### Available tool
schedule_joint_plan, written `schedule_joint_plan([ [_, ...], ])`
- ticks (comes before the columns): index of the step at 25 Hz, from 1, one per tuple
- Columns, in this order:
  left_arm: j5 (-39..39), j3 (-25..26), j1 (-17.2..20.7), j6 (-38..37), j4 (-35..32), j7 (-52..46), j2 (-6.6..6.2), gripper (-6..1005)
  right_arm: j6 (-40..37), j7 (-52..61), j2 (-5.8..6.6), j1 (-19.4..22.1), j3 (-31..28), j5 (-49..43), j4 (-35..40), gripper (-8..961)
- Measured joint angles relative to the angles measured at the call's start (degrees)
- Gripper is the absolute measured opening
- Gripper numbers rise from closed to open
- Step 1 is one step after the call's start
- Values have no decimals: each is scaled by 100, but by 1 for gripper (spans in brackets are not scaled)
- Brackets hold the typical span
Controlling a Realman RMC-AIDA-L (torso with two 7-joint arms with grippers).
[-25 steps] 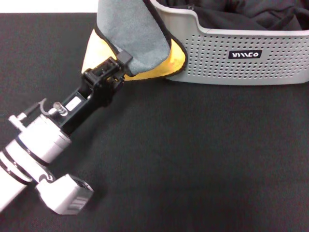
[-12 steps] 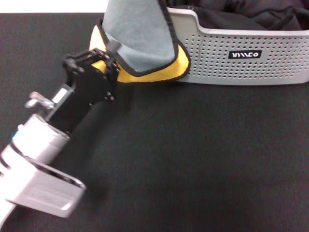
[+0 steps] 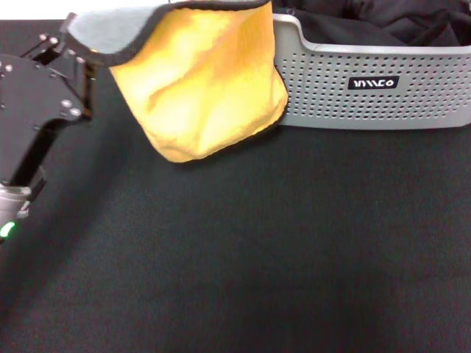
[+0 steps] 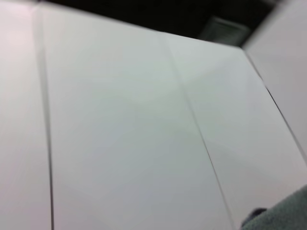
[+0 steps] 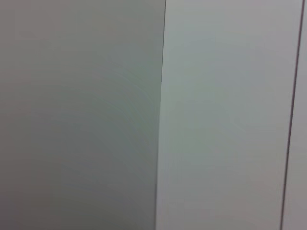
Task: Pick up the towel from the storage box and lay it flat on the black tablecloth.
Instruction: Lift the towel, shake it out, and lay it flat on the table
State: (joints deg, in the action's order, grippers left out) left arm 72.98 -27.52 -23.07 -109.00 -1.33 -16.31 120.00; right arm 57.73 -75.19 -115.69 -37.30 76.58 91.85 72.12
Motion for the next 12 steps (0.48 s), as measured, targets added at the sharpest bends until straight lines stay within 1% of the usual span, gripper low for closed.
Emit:
schedule_joint_plan([
  [2, 52, -52, 71, 150, -289, -1042, -6, 59, 100, -32, 4, 93, -2, 134, 26, 28],
  [5, 296, -118, 136, 438, -490, -1666, -10, 57, 164, -55, -1, 194, -4, 200, 175, 29],
  [8, 642, -126, 163, 682, -568, -1581, -11, 56, 182, -57, -12, 228, -34, 234, 393, 29],
  [12, 1394, -131, 126, 1087, -701, -1462, -11, 57, 149, -57, -17, 250, -184, 296, 726, 30],
])
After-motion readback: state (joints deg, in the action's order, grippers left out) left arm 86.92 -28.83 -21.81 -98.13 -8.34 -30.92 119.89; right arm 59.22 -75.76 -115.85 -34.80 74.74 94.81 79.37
